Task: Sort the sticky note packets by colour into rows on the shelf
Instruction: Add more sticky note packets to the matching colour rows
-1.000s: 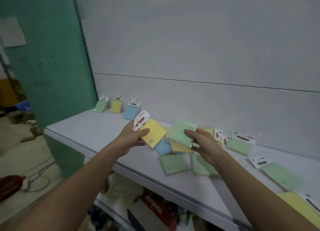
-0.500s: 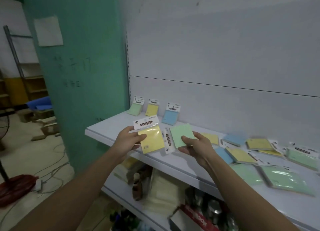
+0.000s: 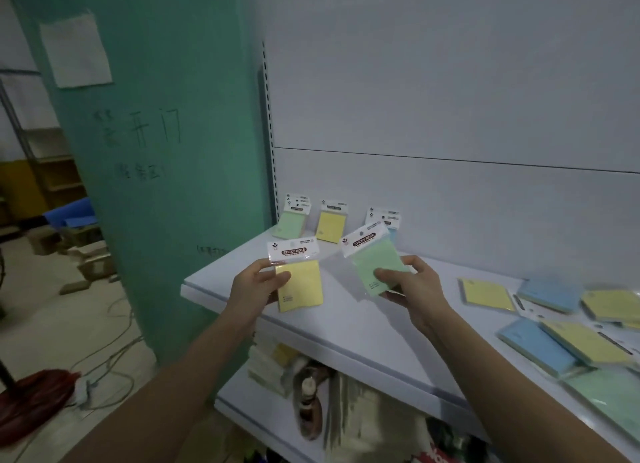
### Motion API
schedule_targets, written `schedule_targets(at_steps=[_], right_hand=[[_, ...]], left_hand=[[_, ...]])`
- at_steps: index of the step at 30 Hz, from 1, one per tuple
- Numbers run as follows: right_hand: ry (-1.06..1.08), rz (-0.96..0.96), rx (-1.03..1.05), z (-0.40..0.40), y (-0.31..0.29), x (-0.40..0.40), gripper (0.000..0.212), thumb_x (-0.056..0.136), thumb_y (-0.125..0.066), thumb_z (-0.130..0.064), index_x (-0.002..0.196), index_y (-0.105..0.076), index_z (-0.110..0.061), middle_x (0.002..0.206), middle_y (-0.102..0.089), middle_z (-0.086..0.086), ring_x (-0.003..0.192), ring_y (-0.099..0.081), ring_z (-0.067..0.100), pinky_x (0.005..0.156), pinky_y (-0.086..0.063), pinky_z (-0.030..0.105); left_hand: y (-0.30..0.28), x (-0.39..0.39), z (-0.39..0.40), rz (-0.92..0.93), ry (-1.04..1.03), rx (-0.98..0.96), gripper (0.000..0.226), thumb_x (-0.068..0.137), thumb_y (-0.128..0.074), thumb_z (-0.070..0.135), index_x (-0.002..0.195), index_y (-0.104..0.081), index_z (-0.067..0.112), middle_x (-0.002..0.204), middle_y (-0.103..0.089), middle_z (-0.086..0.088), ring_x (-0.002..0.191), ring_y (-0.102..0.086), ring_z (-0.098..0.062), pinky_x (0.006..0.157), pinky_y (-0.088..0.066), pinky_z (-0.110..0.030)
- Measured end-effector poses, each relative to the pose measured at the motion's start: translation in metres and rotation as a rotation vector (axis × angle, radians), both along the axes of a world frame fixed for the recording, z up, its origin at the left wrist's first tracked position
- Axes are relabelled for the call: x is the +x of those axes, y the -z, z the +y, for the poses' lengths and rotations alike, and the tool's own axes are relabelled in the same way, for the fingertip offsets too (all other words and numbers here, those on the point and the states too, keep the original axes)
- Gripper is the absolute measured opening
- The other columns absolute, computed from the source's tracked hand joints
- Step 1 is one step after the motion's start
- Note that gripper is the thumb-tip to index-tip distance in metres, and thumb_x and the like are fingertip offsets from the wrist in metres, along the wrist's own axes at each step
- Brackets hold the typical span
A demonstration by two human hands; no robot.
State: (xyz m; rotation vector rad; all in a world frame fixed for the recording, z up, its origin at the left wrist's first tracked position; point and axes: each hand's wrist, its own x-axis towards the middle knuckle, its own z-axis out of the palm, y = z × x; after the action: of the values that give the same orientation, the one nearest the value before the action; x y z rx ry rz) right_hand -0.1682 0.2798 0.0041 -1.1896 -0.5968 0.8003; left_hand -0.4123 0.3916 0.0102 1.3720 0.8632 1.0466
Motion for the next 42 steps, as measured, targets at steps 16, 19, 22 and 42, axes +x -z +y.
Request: schedule_targets(at_steps=[16, 19, 22, 42], right_hand=[[0.132, 0.110, 0.015, 0.147, 0.027, 0.009, 0.024, 0.082, -0.062, 0.006, 0.102, -0.062, -0.007, 0.093, -0.071, 0.019, 0.070, -0.071, 0.024, 0.067, -0.058, 0.034], [0.258, -0.018, 0.027, 0.143, 0.032, 0.012, 0.023, 0.080, -0.063, 0.004, 0.097, -0.065, -0.011, 0.086, -0.074, 0.013, 0.069, -0.069, 0.020, 0.066, -0.053, 0.029], [0.338, -0.156, 0.040, 0.139, 0.034, 0.013, 0.022, 0.079, -0.065, 0.003, 0.093, -0.064, -0.013, 0.072, -0.074, -0.002, 0.060, -0.065, 0.006, 0.053, -0.047, 0.015], [0.603, -0.298, -0.052, 0.158, 0.047, -0.012, 0.019, 0.088, -0.053, 0.001, 0.098, -0.056, -0.015, 0.091, -0.071, 0.001, 0.070, -0.066, -0.003, 0.054, -0.046, 0.014]], left_hand=[[-0.009, 0.062, 0.158, 0.086, 0.123, -0.022, 0.032, 0.084, -0.063, -0.009, 0.113, -0.062, 0.005, 0.103, -0.070, -0.015, 0.086, -0.067, -0.027, 0.069, -0.059, -0.031], [-0.006, 0.084, 0.179, 0.092, 0.123, -0.004, 0.036, 0.083, -0.060, -0.012, 0.114, -0.059, 0.007, 0.098, -0.069, -0.012, 0.085, -0.066, -0.025, 0.068, -0.059, -0.029], [0.006, 0.106, 0.193, 0.100, 0.131, 0.031, 0.031, 0.084, -0.058, -0.012, 0.110, -0.060, 0.005, 0.098, -0.068, -0.012, 0.088, -0.065, -0.025, 0.079, -0.056, -0.036], [0.021, 0.172, 0.257, 0.500, 0.016, 0.341, 0.023, 0.088, -0.057, 0.003, 0.109, -0.064, 0.009, 0.109, -0.069, -0.008, 0.099, -0.064, -0.029, 0.087, -0.053, -0.038]])
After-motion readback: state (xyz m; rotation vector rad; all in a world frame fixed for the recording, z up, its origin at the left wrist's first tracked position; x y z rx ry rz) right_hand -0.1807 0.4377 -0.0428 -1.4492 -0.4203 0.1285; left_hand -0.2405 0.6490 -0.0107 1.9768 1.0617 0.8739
